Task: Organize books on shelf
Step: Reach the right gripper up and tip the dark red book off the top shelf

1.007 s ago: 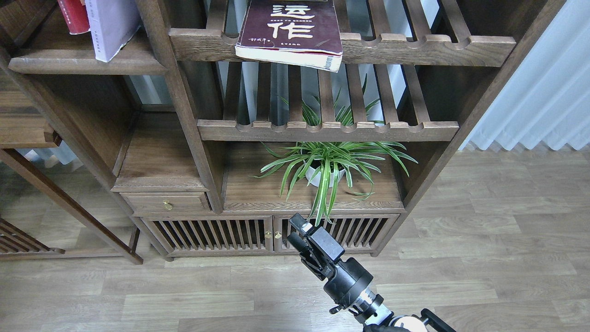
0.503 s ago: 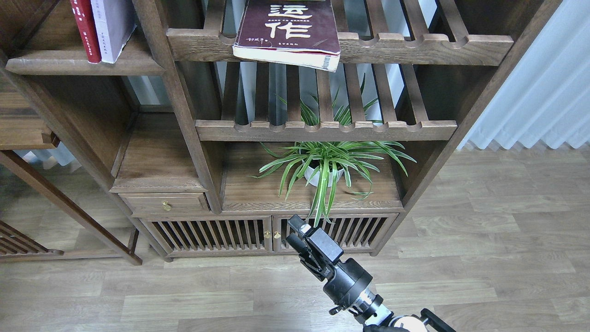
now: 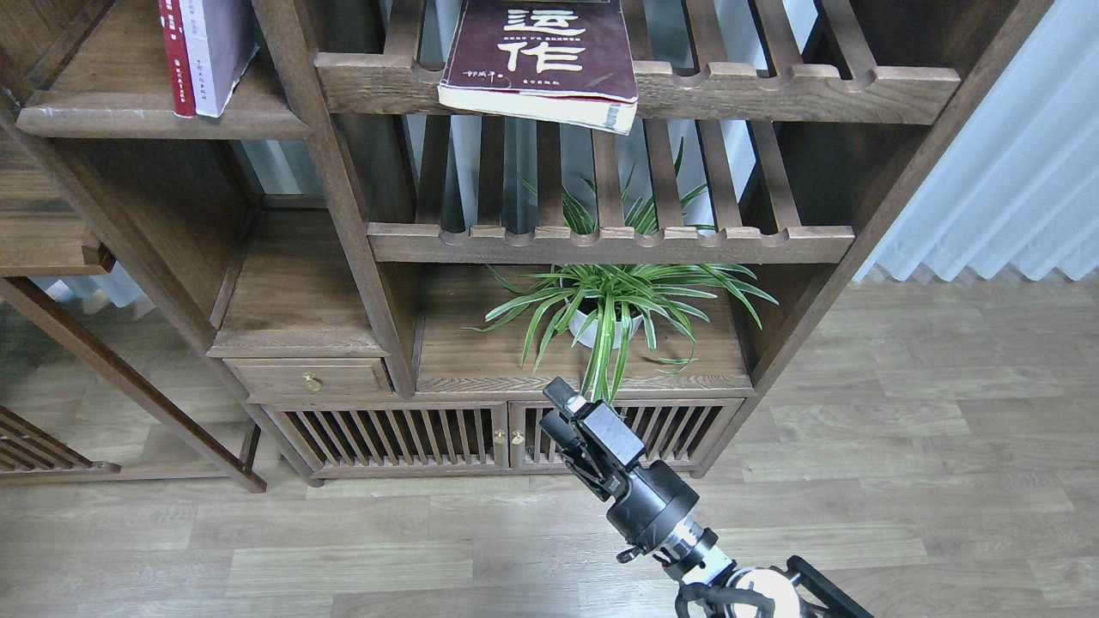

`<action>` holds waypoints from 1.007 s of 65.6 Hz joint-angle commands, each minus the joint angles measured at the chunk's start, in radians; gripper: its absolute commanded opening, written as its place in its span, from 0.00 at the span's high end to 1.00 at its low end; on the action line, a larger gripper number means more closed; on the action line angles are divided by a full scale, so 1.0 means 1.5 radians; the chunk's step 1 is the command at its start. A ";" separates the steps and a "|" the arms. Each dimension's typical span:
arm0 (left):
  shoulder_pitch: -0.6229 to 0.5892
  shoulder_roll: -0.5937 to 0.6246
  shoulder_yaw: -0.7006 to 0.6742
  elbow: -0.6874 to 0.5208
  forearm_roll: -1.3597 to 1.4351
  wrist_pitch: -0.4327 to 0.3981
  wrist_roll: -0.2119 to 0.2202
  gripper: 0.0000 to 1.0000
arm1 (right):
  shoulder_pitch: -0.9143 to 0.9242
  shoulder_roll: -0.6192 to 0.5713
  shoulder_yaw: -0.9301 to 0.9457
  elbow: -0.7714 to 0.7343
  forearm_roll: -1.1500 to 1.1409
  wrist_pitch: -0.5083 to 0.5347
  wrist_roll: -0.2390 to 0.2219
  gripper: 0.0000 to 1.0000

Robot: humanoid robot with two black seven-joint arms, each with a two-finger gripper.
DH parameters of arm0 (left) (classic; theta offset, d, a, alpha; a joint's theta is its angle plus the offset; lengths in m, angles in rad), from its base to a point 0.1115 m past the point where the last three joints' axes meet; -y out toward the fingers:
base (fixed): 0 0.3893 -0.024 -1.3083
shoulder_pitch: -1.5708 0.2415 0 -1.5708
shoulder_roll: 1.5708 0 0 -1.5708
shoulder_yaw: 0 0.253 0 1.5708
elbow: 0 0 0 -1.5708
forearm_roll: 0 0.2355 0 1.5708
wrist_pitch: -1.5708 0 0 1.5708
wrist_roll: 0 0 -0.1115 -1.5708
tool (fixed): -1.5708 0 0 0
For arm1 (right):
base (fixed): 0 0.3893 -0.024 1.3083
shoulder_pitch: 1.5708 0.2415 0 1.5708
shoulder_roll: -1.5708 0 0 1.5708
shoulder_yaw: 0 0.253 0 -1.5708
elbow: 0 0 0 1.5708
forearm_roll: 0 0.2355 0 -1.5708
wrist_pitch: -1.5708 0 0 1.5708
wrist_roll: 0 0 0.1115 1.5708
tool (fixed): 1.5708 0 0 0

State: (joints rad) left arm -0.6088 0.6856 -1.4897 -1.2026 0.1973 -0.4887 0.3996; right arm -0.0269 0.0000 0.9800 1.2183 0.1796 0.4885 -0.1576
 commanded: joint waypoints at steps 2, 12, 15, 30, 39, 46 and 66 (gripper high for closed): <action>0.083 -0.009 -0.019 -0.027 -0.016 0.000 -0.012 0.18 | 0.014 0.000 0.011 0.001 0.000 0.000 0.000 0.00; 0.163 -0.014 -0.021 -0.047 -0.056 0.000 -0.026 0.14 | 0.057 0.000 0.019 0.003 0.000 0.000 0.000 0.00; 0.182 -0.018 -0.021 -0.047 -0.061 0.000 -0.026 0.11 | 0.073 0.000 0.019 0.003 -0.001 0.000 0.000 0.00; 0.253 -0.032 -0.023 -0.036 -0.061 0.000 -0.022 0.07 | 0.191 0.000 0.019 0.004 -0.001 -0.018 0.000 0.00; 0.289 -0.043 -0.049 -0.034 -0.061 0.000 -0.022 0.06 | 0.254 0.000 0.028 0.012 -0.001 -0.130 0.001 0.00; 0.298 -0.045 -0.052 -0.034 -0.061 0.000 -0.021 0.05 | 0.299 0.000 0.034 0.012 -0.001 -0.180 0.009 0.00; 0.310 -0.047 -0.062 -0.034 -0.061 0.000 -0.020 0.04 | 0.387 0.000 0.046 0.004 0.004 -0.276 0.057 0.01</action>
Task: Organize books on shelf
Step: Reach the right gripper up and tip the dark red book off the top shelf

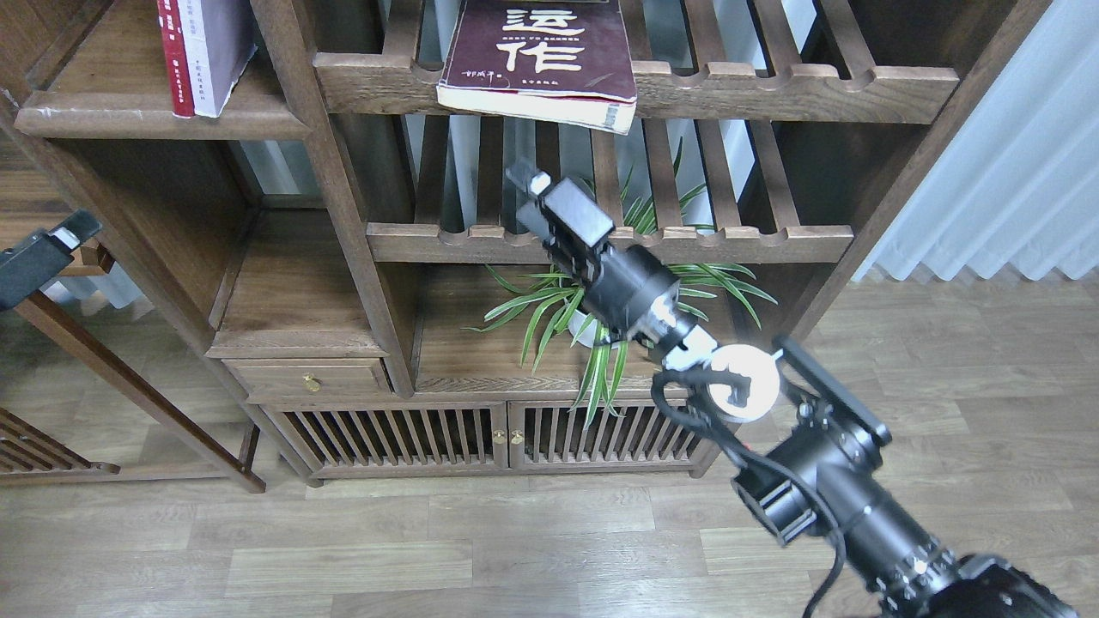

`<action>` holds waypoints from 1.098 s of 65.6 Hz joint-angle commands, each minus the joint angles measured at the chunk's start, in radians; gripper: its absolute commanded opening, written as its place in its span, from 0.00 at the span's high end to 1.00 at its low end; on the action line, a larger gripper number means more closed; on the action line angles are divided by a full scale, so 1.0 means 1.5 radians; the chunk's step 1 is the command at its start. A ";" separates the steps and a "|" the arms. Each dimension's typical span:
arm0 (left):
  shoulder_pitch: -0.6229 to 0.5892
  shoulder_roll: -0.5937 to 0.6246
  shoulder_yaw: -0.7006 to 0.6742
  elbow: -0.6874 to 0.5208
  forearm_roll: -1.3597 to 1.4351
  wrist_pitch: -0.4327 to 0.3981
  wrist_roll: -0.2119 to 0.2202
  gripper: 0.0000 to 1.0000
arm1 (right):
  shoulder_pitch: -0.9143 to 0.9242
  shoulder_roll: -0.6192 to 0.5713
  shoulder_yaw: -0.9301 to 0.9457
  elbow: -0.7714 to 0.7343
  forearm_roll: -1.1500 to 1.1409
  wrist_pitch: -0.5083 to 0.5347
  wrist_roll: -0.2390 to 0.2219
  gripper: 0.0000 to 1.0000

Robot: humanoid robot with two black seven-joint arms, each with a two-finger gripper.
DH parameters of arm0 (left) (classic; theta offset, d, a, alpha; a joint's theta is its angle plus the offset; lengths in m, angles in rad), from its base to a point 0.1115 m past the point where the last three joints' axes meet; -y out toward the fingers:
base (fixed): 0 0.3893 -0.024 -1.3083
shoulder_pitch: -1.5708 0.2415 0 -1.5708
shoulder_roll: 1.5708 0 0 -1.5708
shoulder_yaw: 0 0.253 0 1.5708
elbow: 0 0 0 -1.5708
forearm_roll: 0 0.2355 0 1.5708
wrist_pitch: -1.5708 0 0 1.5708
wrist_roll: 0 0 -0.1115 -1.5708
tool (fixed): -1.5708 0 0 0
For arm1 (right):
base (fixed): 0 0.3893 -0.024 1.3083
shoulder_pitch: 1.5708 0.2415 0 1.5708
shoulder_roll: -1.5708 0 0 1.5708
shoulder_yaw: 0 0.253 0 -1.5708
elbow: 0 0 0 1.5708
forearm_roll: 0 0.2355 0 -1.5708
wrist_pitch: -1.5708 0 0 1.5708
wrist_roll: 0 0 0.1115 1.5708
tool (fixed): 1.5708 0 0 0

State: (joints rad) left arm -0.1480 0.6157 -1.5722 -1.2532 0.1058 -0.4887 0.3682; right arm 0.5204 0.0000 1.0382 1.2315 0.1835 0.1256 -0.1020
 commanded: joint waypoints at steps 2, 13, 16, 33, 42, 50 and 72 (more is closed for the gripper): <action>0.004 0.000 -0.008 0.000 0.000 0.000 0.001 0.04 | 0.024 0.000 0.011 -0.006 0.001 -0.038 0.025 0.01; 0.005 0.000 -0.008 0.000 0.000 0.000 0.001 0.04 | 0.041 0.000 0.021 -0.026 0.001 -0.061 0.046 0.04; 0.005 0.000 -0.008 0.000 0.000 0.000 0.001 0.04 | 0.044 0.000 0.024 -0.027 0.002 -0.068 0.060 0.12; 0.007 0.000 -0.009 0.012 0.000 0.000 0.001 0.02 | 0.044 0.000 0.043 -0.023 0.050 -0.066 0.089 0.60; 0.007 0.000 -0.009 0.014 0.000 0.000 0.001 0.02 | 0.039 0.000 0.043 -0.022 0.055 -0.056 0.087 0.78; 0.007 0.000 -0.009 0.014 0.000 0.000 0.000 0.01 | 0.037 0.000 0.051 -0.023 0.072 -0.026 0.089 0.96; 0.040 -0.023 0.000 0.014 -0.127 0.000 0.004 0.00 | -0.052 0.000 0.043 0.102 0.097 0.028 0.081 0.97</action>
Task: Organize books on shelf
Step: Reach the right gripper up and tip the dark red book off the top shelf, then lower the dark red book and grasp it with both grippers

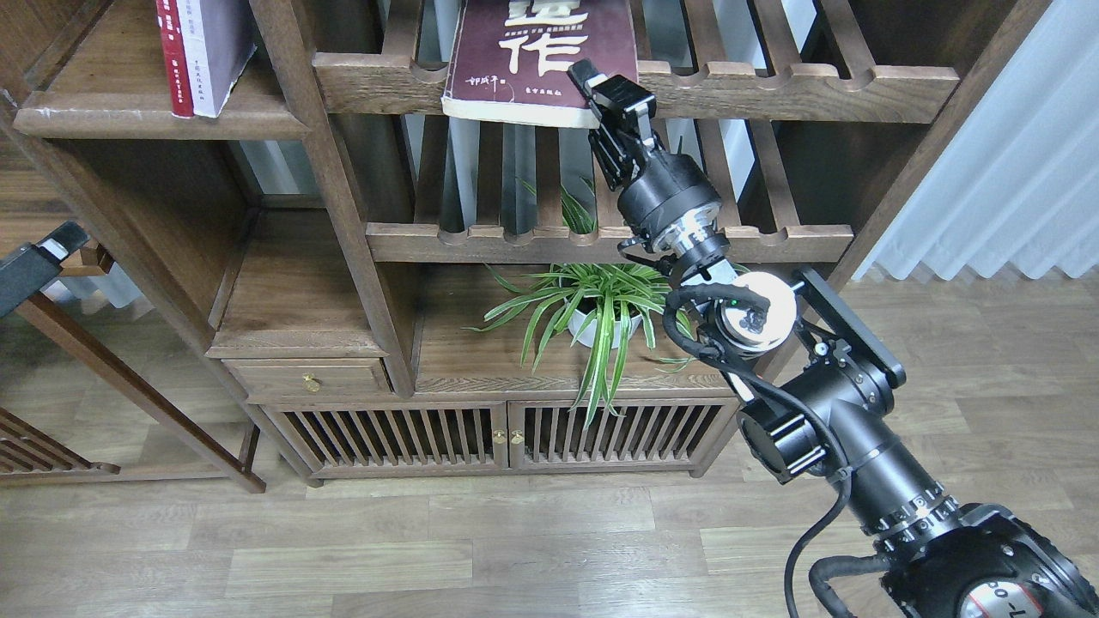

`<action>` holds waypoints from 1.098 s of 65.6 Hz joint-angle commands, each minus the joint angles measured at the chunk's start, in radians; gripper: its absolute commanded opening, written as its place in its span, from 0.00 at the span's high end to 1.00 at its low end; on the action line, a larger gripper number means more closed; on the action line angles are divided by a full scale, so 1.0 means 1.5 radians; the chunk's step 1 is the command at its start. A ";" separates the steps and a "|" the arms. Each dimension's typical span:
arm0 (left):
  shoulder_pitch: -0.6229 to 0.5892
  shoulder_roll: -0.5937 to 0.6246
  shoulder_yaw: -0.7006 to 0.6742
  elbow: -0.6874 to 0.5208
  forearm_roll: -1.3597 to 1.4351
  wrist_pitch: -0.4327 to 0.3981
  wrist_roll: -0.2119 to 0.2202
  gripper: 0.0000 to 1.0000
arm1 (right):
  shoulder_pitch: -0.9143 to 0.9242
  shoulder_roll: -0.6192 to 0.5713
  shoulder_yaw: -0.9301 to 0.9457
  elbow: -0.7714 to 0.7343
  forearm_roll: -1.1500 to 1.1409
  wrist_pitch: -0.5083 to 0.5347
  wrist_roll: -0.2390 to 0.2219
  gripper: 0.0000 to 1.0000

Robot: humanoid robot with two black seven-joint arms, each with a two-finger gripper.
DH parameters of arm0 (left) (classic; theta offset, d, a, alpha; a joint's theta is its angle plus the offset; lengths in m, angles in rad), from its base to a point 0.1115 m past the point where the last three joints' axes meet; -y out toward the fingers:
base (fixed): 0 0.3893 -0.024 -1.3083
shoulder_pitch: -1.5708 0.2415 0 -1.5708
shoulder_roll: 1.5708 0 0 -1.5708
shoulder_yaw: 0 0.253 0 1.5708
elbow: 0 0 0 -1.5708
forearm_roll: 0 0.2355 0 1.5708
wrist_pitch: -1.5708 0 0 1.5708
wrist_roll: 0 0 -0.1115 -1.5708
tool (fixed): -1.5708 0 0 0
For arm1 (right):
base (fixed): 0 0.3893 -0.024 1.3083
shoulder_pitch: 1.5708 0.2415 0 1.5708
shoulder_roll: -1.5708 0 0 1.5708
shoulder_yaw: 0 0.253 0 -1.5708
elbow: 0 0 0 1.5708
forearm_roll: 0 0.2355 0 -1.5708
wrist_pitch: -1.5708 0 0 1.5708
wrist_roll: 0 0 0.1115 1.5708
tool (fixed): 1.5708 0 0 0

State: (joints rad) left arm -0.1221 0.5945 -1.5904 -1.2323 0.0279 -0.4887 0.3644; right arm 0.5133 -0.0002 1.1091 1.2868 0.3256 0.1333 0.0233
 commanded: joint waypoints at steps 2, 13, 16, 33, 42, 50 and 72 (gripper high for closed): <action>0.030 -0.009 0.015 0.000 -0.082 0.000 0.007 0.00 | -0.056 0.000 -0.004 0.076 0.002 0.028 -0.002 0.97; 0.070 -0.036 0.020 0.000 -0.094 0.000 0.007 0.00 | -0.161 0.000 -0.005 0.173 0.003 0.098 -0.006 0.97; 0.082 -0.045 0.021 0.000 -0.094 0.000 0.007 0.00 | -0.189 0.000 -0.005 0.180 0.003 0.124 -0.013 0.97; 0.128 -0.097 0.023 -0.001 -0.096 0.000 0.007 0.00 | -0.331 -0.021 -0.044 0.181 0.008 0.237 -0.049 0.97; 0.138 -0.133 0.063 -0.003 -0.096 0.000 0.007 0.00 | -0.385 -0.045 -0.091 0.178 0.009 0.237 -0.056 0.96; 0.154 -0.175 0.106 -0.006 -0.113 0.000 0.004 0.00 | -0.410 -0.052 -0.138 0.142 0.018 0.237 -0.084 0.96; 0.183 -0.208 0.250 -0.053 -0.249 0.000 -0.001 0.00 | -0.432 -0.010 -0.149 0.103 0.015 0.237 -0.110 0.96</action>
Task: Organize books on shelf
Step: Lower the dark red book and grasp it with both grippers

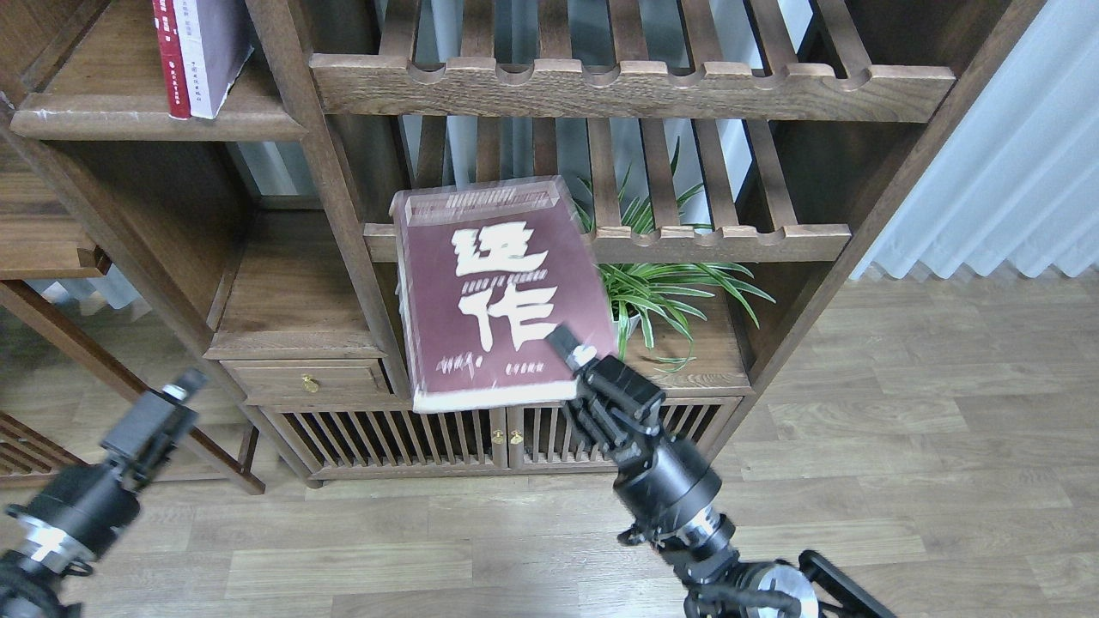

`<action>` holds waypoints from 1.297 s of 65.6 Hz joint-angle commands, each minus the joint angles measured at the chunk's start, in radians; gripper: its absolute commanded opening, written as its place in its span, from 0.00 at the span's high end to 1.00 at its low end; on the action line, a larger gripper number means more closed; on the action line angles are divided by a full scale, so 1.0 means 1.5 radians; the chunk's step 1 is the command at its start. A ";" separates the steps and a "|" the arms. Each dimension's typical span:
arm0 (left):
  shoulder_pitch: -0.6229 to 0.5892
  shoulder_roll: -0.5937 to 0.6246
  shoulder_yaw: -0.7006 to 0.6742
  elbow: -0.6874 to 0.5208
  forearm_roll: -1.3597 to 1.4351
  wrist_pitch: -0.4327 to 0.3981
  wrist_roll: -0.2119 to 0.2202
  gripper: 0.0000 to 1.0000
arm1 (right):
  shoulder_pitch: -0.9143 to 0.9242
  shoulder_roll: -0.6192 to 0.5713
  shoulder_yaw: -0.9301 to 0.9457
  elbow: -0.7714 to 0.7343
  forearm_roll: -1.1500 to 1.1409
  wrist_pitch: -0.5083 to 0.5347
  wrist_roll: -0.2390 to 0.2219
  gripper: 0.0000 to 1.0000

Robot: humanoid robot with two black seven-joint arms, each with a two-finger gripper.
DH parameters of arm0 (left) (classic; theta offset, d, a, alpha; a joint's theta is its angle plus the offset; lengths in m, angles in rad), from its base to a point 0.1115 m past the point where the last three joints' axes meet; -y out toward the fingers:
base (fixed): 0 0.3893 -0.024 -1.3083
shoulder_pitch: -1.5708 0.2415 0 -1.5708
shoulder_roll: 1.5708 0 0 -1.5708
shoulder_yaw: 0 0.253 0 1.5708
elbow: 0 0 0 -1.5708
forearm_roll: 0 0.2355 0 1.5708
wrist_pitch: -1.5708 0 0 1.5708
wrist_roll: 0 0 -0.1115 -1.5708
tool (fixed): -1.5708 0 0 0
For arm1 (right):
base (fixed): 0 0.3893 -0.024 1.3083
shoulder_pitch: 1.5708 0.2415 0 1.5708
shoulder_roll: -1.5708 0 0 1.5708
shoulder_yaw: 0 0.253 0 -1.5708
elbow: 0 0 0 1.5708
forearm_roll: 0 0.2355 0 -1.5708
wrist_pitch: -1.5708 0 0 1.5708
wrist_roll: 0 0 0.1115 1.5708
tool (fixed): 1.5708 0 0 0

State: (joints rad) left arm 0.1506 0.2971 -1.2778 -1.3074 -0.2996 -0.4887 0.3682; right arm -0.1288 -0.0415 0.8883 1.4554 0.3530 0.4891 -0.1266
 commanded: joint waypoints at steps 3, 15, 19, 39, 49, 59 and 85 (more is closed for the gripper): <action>0.000 -0.016 0.048 -0.004 -0.037 0.000 -0.003 0.00 | -0.006 0.027 -0.002 -0.011 -0.004 0.000 -0.014 0.96; -0.017 -0.041 0.049 -0.025 -0.091 0.000 -0.004 0.00 | -0.028 0.028 -0.002 -0.012 -0.008 0.000 -0.033 0.96; -0.018 -0.043 0.050 -0.039 -0.101 0.000 -0.005 0.00 | -0.039 0.028 -0.002 -0.016 -0.010 0.000 -0.044 0.96; -0.016 -0.056 0.090 -0.055 -0.112 0.000 -0.005 0.00 | -0.045 0.028 -0.001 -0.070 -0.013 0.000 -0.062 0.96; -0.017 -0.078 0.129 -0.052 -0.112 0.000 -0.006 0.00 | -0.050 0.028 -0.009 -0.069 -0.039 0.000 -0.072 0.96; -0.018 -0.103 0.139 -0.043 -0.114 0.000 -0.017 0.10 | -0.059 0.028 -0.026 -0.069 -0.047 0.000 -0.075 0.96; -0.039 -0.110 0.183 -0.024 -0.116 0.000 -0.046 0.74 | -0.060 0.028 -0.022 -0.068 -0.047 0.000 -0.075 0.96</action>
State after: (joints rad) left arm 0.0958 0.1284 -1.0102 -1.3442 -0.4752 -0.4887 0.2988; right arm -0.2196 -0.0003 0.8551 1.3536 0.2830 0.4888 -0.2389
